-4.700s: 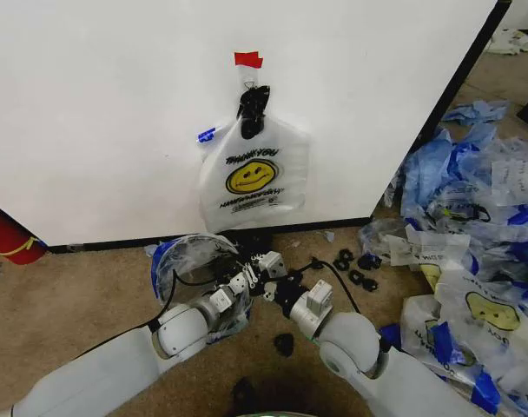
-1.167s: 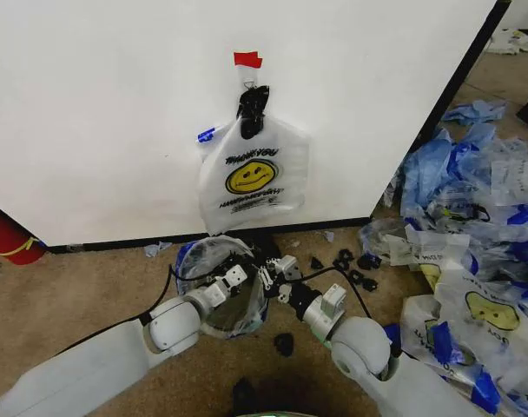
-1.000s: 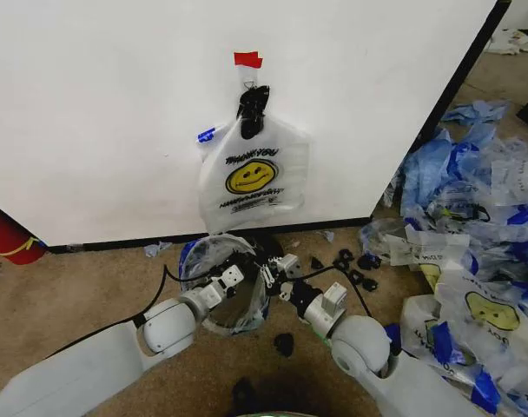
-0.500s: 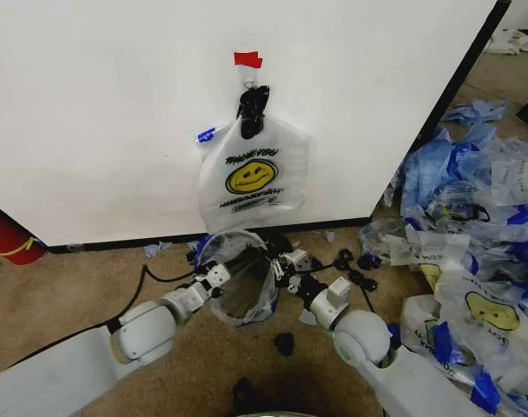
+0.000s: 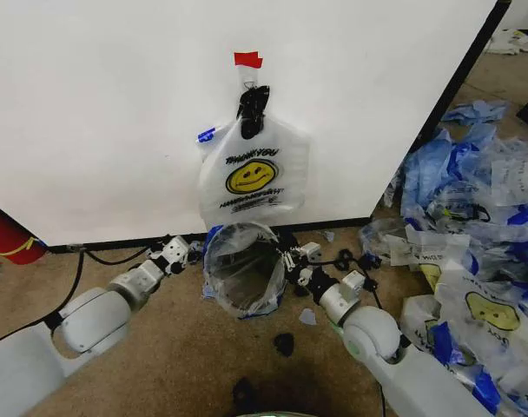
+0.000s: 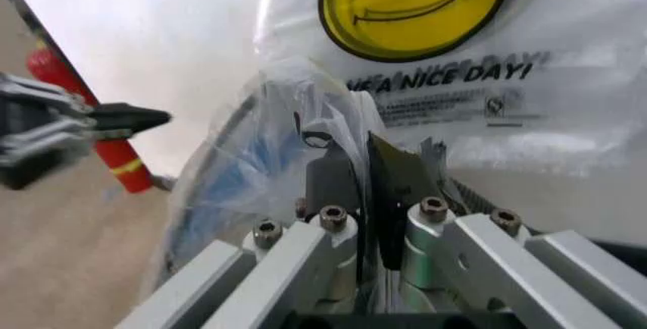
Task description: Pick up the garbage bag from the wall and place it over the trash bin.
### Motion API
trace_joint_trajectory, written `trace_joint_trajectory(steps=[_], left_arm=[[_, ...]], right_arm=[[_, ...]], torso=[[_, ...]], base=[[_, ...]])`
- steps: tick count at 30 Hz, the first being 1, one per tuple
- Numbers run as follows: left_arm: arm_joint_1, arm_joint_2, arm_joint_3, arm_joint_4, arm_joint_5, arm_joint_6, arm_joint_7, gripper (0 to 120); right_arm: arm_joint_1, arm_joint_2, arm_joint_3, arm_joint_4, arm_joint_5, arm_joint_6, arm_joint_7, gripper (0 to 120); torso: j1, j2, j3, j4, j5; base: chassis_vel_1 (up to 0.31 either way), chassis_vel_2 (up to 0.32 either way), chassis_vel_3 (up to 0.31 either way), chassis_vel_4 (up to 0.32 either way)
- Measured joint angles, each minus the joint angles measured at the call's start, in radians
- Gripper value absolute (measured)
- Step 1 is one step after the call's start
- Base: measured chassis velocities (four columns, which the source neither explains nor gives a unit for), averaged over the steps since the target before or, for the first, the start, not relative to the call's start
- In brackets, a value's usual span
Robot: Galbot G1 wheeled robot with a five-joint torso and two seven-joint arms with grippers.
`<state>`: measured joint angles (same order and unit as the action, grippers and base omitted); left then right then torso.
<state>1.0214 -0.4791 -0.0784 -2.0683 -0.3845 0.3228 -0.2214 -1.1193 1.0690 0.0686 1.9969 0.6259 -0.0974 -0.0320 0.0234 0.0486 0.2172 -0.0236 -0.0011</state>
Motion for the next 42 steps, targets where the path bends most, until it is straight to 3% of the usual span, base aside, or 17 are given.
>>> trace_joint_trajectory(steps=[14, 23, 32, 38, 42], left_arm=[[0.017, -0.104, -0.023, -0.003, -0.005, 0.0, -0.031, 0], [0.023, -0.104, -0.032, 0.014, -0.008, -0.014, -0.032, 0], [-0.026, -0.146, -0.07, 0.023, -0.106, -0.017, -0.034, 0], [0.002, -0.196, -0.141, 0.026, -0.234, -0.1, 0.031, 0], [0.073, -0.252, -0.217, 0.052, -0.335, -0.233, 0.151, 0]], right_arm=[[-0.199, -0.004, 0.058, 0.179, 0.298, -0.055, 0.075, 0], [-0.234, 0.029, 0.093, 0.121, 0.342, -0.045, 0.074, 0], [-0.229, 0.079, 0.131, 0.02, 0.356, -0.027, 0.013, 0], [-0.23, 0.099, 0.142, -0.006, 0.336, -0.011, -0.035, 0], [-0.226, 0.099, 0.143, -0.019, 0.313, 0.002, -0.063, 0]], torso=[[0.0, 0.0, 0.0, -0.0001, 0.0001], [0.0, 0.0, 0.0, 0.0001, 0.0002], [0.0, 0.0, 0.0, -0.0001, 0.0001], [0.0, 0.0, 0.0, 0.0, 0.0001], [0.0, 0.0, 0.0, -0.0001, 0.0002]], base=[[0.0, 0.0, 0.0, 0.0], [0.0, 0.0, 0.0, 0.0], [0.0, 0.0, 0.0, 0.0], [0.0, 0.0, 0.0, 0.0], [0.0, 0.0, 0.0, 0.0]])
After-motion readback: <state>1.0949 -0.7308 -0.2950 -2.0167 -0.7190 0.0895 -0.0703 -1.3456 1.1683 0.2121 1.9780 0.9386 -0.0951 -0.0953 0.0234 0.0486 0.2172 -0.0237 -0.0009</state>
